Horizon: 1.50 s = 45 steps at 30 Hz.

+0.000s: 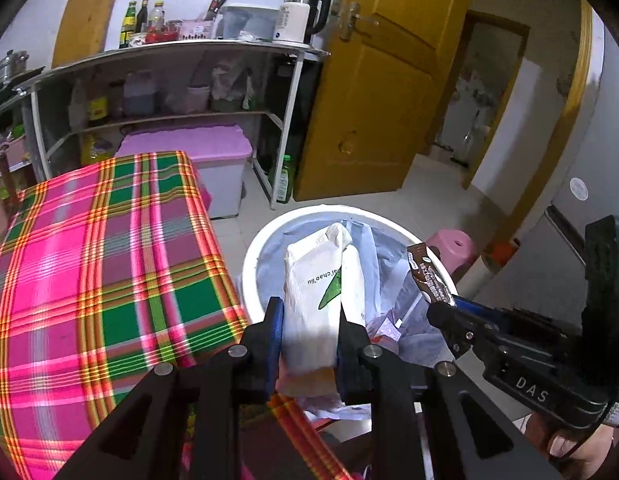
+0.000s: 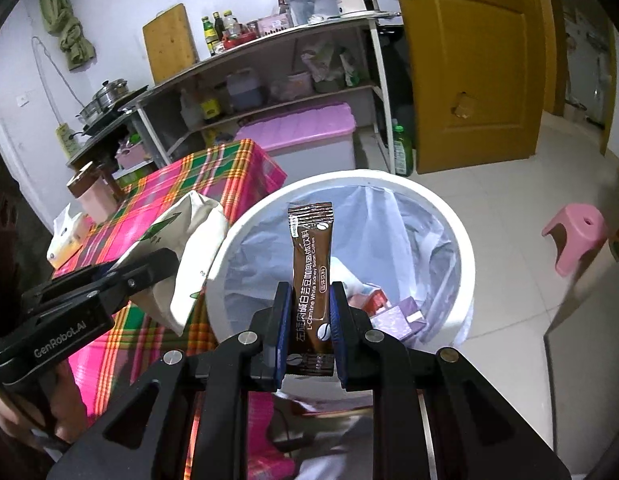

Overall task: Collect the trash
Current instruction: 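Open both grippers to drop the paper bag and coffee stick into the bin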

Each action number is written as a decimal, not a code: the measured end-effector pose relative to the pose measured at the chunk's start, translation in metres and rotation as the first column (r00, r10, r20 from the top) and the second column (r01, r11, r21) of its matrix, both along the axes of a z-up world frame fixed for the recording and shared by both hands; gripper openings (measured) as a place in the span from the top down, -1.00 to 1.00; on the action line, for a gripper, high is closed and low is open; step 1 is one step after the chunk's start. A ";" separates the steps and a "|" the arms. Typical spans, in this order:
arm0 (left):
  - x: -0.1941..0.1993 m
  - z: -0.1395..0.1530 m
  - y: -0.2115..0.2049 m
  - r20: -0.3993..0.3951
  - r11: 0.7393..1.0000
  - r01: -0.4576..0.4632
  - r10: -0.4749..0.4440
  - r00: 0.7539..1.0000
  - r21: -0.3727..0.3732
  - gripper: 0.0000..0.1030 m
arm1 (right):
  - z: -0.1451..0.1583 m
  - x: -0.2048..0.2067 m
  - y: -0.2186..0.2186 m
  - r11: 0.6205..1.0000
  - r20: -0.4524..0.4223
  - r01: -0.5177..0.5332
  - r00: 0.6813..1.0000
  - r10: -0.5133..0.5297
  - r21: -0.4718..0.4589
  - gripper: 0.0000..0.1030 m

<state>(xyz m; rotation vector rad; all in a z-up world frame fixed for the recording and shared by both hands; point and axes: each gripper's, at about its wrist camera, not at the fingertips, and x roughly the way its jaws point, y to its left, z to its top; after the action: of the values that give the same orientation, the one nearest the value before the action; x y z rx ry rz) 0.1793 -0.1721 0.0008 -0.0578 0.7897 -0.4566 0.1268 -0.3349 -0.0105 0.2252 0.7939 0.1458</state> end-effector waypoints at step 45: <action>-0.019 0.006 -0.005 0.017 1.000 0.020 -0.020 1.000 0.011 0.45 | 0.008 -0.018 0.003 1.000 -0.003 -0.008 1.000 0.008 -0.029 0.37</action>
<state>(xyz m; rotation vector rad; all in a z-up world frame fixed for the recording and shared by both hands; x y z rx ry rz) 0.1607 -0.1773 0.0064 -0.0359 0.7765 -0.4708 0.1093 -0.3320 -0.0027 0.1947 0.7989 0.1412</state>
